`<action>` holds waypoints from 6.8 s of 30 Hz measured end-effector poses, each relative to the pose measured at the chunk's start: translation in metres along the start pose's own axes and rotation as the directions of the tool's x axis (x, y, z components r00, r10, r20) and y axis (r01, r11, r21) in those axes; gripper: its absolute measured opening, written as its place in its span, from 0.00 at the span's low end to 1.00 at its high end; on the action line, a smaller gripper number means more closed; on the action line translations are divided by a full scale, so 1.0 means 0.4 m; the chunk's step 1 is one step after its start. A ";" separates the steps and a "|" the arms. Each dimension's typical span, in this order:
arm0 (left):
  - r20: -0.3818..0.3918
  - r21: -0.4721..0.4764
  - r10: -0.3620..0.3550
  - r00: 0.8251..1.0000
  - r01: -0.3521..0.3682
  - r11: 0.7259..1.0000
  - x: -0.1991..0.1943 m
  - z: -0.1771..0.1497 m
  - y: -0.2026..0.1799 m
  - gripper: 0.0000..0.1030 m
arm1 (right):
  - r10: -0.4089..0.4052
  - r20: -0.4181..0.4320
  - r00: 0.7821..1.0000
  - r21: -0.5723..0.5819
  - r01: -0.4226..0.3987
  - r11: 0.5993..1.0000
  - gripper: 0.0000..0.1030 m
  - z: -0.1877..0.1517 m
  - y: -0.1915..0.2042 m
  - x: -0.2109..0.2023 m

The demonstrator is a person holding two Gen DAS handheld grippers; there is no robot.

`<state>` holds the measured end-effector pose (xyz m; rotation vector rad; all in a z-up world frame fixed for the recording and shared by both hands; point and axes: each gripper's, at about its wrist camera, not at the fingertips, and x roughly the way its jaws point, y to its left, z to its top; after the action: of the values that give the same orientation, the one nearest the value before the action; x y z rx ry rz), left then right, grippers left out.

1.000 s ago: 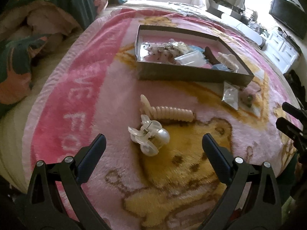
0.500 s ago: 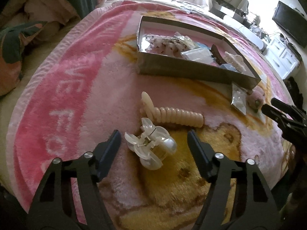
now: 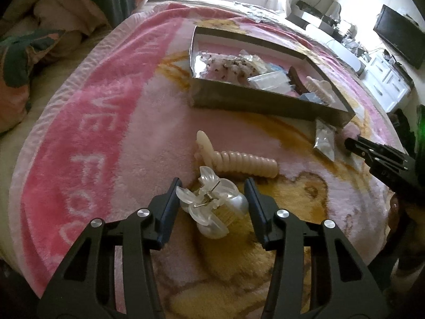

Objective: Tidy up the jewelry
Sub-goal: 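Grasp the white pearl claw clip with left tool while right tool grasps the pink pom-pom, then carry the claw clip into the tray with left tool while right tool carries the pom-pom, then open left tool releasing the claw clip while right tool releases the pom-pom in the tray, then reach left tool to the peach spiral hair tie while right tool reaches the pearl earring card, then grasp the spiral hair tie with left tool while right tool grasps the earring card, then carry the hair tie into the tray with left tool while right tool carries the earring card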

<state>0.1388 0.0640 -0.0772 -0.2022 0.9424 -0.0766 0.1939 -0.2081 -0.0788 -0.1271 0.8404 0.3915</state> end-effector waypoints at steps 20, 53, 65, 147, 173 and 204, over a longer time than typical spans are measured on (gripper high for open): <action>0.056 0.059 -0.050 0.997 0.046 0.997 -0.073 0.022 -0.083 0.39 | 0.070 0.020 0.997 0.117 -0.072 0.991 0.22 -0.036 -0.071 -0.061; 0.130 0.160 -0.092 0.987 0.071 0.985 -0.033 0.237 -0.210 0.39 | 0.059 0.190 0.980 0.123 -0.083 0.989 0.22 0.079 -0.123 -0.180; 0.121 0.190 -0.072 0.990 0.049 0.981 0.039 0.321 -0.243 0.39 | 0.042 0.228 0.973 0.133 -0.073 0.988 0.22 0.151 -0.158 -0.161; -0.005 0.023 0.036 0.999 -0.036 0.999 -0.007 0.082 0.038 0.90 | 0.168 -0.057 0.984 0.105 -0.162 0.981 0.80 0.037 0.081 0.027; -0.007 -0.108 -0.109 0.994 0.107 0.988 0.066 0.093 0.037 0.08 | 0.143 -0.032 0.989 0.144 -0.137 0.980 0.35 0.031 0.060 0.066; 0.144 0.171 -0.143 0.979 0.118 0.978 -0.027 0.329 -0.239 0.08 | 0.088 0.141 0.986 0.171 -0.112 0.979 0.33 0.087 -0.133 -0.146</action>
<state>0.2413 -0.0098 0.0263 -0.1178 0.7625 -0.2548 0.2036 -0.2647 -0.0145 0.1078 0.7482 0.4123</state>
